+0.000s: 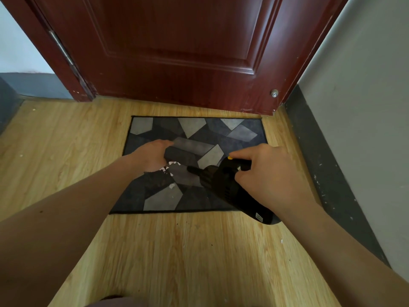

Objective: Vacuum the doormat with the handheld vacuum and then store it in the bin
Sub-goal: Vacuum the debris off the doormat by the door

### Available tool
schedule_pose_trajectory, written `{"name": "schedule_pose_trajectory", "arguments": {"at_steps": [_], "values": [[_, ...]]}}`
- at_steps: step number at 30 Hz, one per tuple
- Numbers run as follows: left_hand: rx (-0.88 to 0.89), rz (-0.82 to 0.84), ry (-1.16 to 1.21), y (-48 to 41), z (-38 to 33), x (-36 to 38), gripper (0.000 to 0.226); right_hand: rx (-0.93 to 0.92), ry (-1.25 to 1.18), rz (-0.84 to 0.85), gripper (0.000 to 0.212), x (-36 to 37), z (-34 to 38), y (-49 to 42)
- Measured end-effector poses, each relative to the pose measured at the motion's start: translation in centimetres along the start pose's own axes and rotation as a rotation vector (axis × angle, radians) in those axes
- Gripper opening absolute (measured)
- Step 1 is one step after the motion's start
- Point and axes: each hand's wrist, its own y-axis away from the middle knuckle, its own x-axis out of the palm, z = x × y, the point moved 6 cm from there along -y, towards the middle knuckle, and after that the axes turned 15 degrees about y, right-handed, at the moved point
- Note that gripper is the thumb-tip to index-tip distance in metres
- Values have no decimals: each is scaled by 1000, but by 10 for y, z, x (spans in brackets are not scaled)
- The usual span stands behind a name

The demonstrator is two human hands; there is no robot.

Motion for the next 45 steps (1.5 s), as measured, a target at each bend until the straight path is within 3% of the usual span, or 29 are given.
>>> {"name": "schedule_pose_trajectory", "arguments": {"at_steps": [6,14,32,45], "values": [[-6,4,-5,3,11,-5,47,-32,-41,4,35,10,18,-10],[-42,-20,25,7,20,-11,65,-54,-29,-9,32,15,31,-18],[-71,-51,71,16,38,-20,62,-123,-77,12,29,26,64,-34],[-101,-24,40,18,47,-24,54,-133,-99,44,41,26,71,-34]]}}
